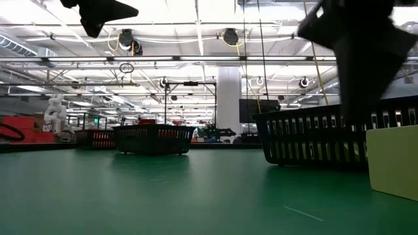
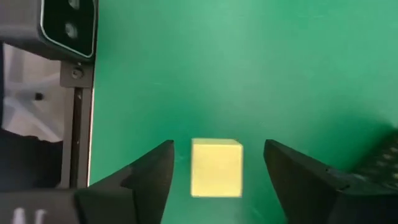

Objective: Sort & place blocks by color
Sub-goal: Put the light green block into the bottom black bin

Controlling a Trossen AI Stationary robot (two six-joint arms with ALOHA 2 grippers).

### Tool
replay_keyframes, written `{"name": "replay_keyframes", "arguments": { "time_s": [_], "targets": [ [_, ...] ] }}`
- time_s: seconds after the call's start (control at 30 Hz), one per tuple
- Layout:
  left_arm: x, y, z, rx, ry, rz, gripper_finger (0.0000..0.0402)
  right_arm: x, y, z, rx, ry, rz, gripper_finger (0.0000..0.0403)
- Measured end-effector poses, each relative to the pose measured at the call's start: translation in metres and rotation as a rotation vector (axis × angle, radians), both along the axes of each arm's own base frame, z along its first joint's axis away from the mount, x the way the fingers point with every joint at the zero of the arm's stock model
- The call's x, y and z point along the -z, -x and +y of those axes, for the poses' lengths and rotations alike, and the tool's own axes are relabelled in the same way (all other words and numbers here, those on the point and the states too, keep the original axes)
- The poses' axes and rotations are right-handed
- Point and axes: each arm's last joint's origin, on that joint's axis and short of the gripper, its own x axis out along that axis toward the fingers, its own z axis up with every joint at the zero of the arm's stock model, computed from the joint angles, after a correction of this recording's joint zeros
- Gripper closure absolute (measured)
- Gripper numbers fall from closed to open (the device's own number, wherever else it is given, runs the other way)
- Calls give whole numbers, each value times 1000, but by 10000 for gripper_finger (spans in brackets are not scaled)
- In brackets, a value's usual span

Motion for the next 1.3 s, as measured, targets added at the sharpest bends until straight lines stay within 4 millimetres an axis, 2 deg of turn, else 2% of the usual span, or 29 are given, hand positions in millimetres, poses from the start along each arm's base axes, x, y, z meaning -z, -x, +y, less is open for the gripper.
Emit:
{"name": "replay_keyframes", "arguments": {
  "time_s": [0.17, 0.3, 0.43, 0.57, 0.77, 0.9, 1.03, 1.17, 1.3],
  "targets": [
    [0, 2, -4, 13, -19, 0, 192, 18, 5, -2, -11, -33, 41, 189],
    [0, 2, -3, 5, -29, -1, 192, 24, 8, -5, -6, -18, 60, 200],
    [0, 2, -3, -2, -38, -1, 192, 23, 7, -4, -28, -16, 42, 222],
    [0, 2, -3, -11, -41, -2, 192, 21, 4, -2, -63, -30, 8, 277],
    [0, 2, -3, -11, -41, -2, 192, 17, 1, 1, -92, -46, -22, 281],
    [0, 2, -3, -11, -41, -2, 192, 0, -2, 3, -104, -9, -30, 281],
    [0, 2, -3, -11, -42, -2, 192, -30, 1, -5, -96, 120, -51, 281],
    [0, 2, -3, -11, -42, -2, 192, -61, 14, -21, -39, 212, -68, 281],
    [0, 2, -3, -11, -42, -2, 192, -72, 34, -42, 63, 291, 33, 281]
  ]
}}
